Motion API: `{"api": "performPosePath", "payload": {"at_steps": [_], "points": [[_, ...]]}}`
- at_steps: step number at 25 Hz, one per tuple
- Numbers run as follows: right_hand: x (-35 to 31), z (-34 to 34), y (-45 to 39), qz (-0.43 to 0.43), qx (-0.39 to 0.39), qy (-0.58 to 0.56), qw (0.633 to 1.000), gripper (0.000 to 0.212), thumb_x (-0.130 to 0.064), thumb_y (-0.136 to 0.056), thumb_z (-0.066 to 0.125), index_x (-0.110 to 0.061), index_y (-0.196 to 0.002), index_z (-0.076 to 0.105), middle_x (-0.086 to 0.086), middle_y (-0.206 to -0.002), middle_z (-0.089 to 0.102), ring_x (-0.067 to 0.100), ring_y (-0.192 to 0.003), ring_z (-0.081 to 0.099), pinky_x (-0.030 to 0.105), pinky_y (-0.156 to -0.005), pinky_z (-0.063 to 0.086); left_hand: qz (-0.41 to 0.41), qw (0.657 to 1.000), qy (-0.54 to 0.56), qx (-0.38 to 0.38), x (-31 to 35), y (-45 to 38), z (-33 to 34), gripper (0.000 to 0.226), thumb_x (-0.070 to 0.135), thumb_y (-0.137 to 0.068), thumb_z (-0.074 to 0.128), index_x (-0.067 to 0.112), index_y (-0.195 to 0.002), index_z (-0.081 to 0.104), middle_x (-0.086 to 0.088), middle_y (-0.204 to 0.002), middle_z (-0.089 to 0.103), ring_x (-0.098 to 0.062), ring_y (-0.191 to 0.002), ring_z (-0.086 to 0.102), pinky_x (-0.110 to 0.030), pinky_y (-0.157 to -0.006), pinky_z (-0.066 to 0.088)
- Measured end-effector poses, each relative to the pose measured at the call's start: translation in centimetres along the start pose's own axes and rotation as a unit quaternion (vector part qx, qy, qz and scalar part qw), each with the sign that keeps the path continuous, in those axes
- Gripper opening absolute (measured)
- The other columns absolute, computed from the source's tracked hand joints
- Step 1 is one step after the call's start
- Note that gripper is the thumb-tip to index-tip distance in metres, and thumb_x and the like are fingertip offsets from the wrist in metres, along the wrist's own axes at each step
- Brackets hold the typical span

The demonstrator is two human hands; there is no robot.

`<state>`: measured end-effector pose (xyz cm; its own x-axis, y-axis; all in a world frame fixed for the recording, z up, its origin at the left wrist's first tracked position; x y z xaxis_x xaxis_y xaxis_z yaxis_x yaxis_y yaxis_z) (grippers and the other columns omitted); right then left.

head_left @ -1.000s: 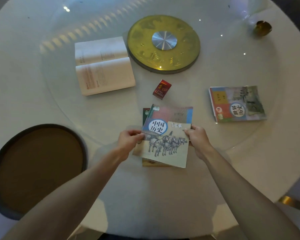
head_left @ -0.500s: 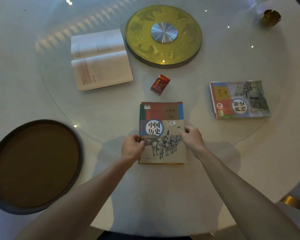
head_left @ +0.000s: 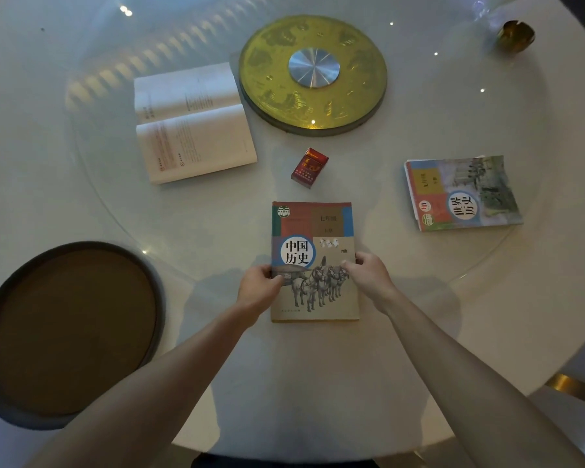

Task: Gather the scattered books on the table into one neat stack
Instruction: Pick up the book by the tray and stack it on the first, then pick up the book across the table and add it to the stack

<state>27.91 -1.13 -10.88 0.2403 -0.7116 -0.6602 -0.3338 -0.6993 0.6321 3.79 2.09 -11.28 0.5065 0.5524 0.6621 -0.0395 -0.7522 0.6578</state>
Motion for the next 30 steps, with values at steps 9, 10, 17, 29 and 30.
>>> {"api": "performPosePath", "payload": {"at_steps": [9,10,17,29,30], "points": [[0.7,-3.8,2.0,0.020,0.052,-0.020,0.998,0.043,-0.025,-0.096,0.063,-0.003,-0.133,0.064,0.010,-0.126,0.068,0.022,-0.111,0.062,0.045,-0.104,0.052,0.131,0.989,-0.056,0.034,4.9,1.6,0.8,0.040,0.016,-0.093,0.063,0.010,-0.132,0.059,-0.006,-0.120,0.063,-0.015,-0.100,0.061,-0.024,-0.074,0.051],[1.0,-5.0,2.1,0.021,0.066,-0.021,0.997,0.039,-0.022,-0.096,0.063,-0.003,-0.129,0.067,0.009,-0.119,0.069,0.021,-0.107,0.062,0.045,-0.102,0.052,0.137,0.989,-0.049,0.000,5.9,1.4,1.5,0.036,0.015,-0.093,0.063,0.009,-0.128,0.062,-0.005,-0.113,0.067,-0.013,-0.093,0.063,-0.022,-0.069,0.051],[2.7,-16.5,-1.2,0.017,0.128,-0.036,0.991,0.031,-0.022,-0.089,0.070,-0.005,-0.116,0.071,0.005,-0.105,0.068,0.025,-0.102,0.065,0.044,-0.094,0.054,0.126,0.984,-0.073,-0.101,12.9,-1.2,10.4,0.038,0.025,-0.089,0.069,0.015,-0.126,0.066,-0.007,-0.112,0.073,-0.017,-0.092,0.069,-0.023,-0.065,0.050],[5.5,-33.4,-13.3,0.008,0.218,0.054,0.974,0.067,-0.043,-0.072,0.074,-0.005,-0.127,0.064,0.019,-0.124,0.068,0.037,-0.116,0.064,0.040,-0.096,0.053,-0.049,0.993,0.095,-0.044,20.0,-6.6,27.3,0.058,0.026,-0.083,0.076,0.004,-0.132,0.054,-0.016,-0.120,0.065,-0.027,-0.103,0.065,-0.040,-0.095,0.055],[6.2,-33.9,-14.0,0.018,0.215,0.060,0.975,0.072,-0.044,-0.069,0.075,-0.004,-0.128,0.063,0.021,-0.126,0.066,0.038,-0.117,0.063,0.042,-0.096,0.053,-0.048,0.993,0.102,-0.044,20.2,-6.9,27.9,0.043,0.023,-0.084,0.075,0.004,-0.119,0.060,-0.017,-0.114,0.067,-0.025,-0.093,0.065,-0.036,-0.087,0.055]]}}
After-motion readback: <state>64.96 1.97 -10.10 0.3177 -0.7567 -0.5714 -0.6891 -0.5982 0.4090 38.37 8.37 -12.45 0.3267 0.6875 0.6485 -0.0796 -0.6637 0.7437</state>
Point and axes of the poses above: each hand's wrist, its own y-axis away from the middle knuckle, its own z-axis out of the palm, x = y × z, the point moved 5 cm from there along -y, towards the middle knuckle
